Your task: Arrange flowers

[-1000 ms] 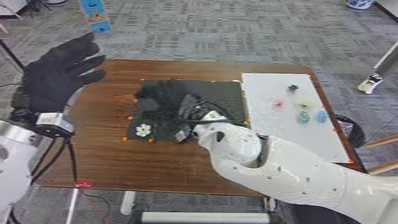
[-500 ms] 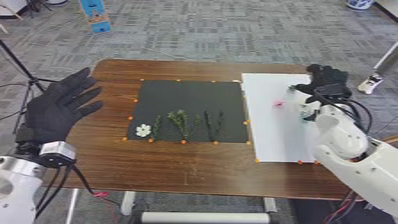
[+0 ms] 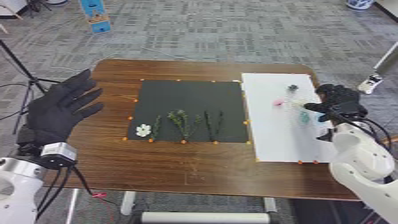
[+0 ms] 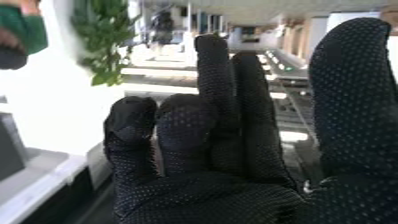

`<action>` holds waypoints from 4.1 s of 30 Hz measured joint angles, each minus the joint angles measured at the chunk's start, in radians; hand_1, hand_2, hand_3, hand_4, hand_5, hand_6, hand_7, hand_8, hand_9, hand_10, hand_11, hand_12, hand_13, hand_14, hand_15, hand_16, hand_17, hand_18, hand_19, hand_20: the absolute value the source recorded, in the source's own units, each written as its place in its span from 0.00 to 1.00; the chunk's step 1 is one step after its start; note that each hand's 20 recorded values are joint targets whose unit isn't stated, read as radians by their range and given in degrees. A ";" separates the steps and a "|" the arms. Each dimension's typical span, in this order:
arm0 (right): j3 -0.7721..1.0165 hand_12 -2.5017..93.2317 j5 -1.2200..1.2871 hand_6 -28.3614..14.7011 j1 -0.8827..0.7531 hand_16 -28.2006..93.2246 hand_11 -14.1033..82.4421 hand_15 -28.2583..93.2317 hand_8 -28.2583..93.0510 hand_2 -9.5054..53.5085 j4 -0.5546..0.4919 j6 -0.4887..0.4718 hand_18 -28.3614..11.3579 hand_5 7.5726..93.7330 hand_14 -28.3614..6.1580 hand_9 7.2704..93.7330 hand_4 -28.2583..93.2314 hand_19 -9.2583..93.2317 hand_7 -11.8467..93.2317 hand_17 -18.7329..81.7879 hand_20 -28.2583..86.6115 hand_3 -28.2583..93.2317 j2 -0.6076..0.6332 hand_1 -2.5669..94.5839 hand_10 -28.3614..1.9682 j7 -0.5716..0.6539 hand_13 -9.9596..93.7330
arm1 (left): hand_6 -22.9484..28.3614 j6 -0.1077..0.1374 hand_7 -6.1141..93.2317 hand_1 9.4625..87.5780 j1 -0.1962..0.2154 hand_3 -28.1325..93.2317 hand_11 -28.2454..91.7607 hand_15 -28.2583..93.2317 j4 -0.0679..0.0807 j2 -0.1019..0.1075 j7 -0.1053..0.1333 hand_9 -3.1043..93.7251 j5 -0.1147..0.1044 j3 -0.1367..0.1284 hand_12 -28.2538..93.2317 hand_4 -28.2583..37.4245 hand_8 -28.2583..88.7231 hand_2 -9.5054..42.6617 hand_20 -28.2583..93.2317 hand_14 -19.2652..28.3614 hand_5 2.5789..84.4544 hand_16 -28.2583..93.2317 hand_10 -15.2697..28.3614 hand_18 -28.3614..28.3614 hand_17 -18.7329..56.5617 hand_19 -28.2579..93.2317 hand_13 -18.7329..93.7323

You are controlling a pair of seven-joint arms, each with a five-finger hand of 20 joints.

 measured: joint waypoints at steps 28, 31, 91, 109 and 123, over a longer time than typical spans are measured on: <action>-0.168 0.25 0.086 0.73 0.141 0.52 0.40 0.94 0.12 0.00 0.077 -0.189 0.17 0.60 0.61 0.68 0.00 0.96 0.36 0.51 0.75 0.89 -0.007 0.39 0.67 -0.078 0.73 | 0.49 0.010 0.22 0.15 0.005 0.80 0.35 0.38 -0.001 0.002 -0.004 0.29 -0.001 -0.002 0.36 0.00 0.17 0.08 0.29 0.69 0.32 0.27 0.61 0.90 0.09 0.57 0.35; -0.187 0.47 0.082 0.73 0.165 0.54 0.33 0.93 0.22 0.00 0.084 -0.200 0.19 0.63 0.66 0.78 0.00 0.98 0.43 0.54 0.74 0.88 -0.012 0.50 0.75 -0.077 0.76 | 0.49 0.010 0.22 0.15 0.003 0.80 0.35 0.38 -0.001 0.003 -0.005 0.29 -0.001 -0.002 0.36 0.00 0.17 0.08 0.29 0.69 0.32 0.26 0.60 0.90 0.09 0.57 0.35; -1.224 0.55 0.175 0.76 1.128 0.59 0.31 0.95 0.23 0.00 0.426 0.109 0.21 0.79 0.70 0.92 0.00 1.00 0.52 0.59 0.76 0.89 -0.751 0.59 0.81 -0.400 0.81 | 0.49 0.091 0.22 0.14 -0.125 0.81 0.36 0.40 0.023 0.164 0.067 0.30 -0.001 0.018 0.36 0.00 0.17 0.08 0.30 0.69 0.33 0.26 0.61 0.90 0.10 0.59 0.36; -1.301 0.53 0.188 0.78 1.151 0.58 0.29 0.95 0.23 0.00 0.560 0.150 0.21 0.79 0.70 0.92 0.00 1.00 0.51 0.60 0.76 0.88 -0.863 0.59 0.82 -0.340 0.82 | 0.49 0.061 0.22 0.14 -0.223 0.81 0.36 0.40 0.046 0.202 0.067 0.30 -0.001 0.091 0.36 0.00 0.17 0.08 0.30 0.69 0.33 0.26 0.61 0.90 0.10 0.58 0.36; -1.309 0.53 0.167 0.79 1.135 0.58 0.29 0.95 0.23 0.00 0.587 0.170 0.22 0.78 0.71 0.92 0.00 1.00 0.51 0.60 0.76 0.87 -0.913 0.59 0.83 -0.304 0.82 | 0.49 0.040 0.22 0.14 -0.276 0.81 0.36 0.40 0.066 0.209 0.065 0.30 -0.001 0.131 0.36 0.00 0.17 0.08 0.30 0.69 0.33 0.26 0.61 0.90 0.10 0.58 0.36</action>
